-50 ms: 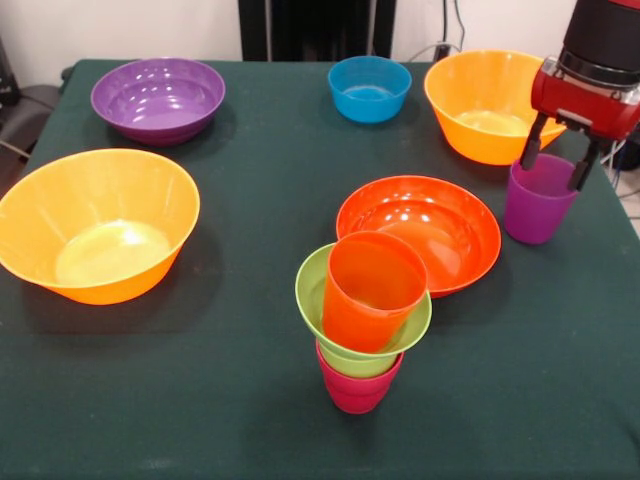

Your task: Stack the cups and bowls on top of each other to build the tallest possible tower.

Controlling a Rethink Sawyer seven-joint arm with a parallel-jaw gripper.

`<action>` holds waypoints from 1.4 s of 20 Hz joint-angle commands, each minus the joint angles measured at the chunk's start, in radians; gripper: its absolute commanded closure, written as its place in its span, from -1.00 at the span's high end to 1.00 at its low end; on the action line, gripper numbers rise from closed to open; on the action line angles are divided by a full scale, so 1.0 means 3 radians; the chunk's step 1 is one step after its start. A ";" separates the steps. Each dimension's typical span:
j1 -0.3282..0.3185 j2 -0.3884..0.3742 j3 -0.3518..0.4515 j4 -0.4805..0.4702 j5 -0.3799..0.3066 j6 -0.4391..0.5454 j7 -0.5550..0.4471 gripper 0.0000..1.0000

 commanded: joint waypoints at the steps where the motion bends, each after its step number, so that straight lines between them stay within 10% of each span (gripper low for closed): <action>1: 0.0042 0.0071 0.0186 0.0189 0.0031 0.0415 0.0609 1.00; 28: 0.0296 0.0221 0.0144 0.0158 0.0232 0.0355 0.0837 1.00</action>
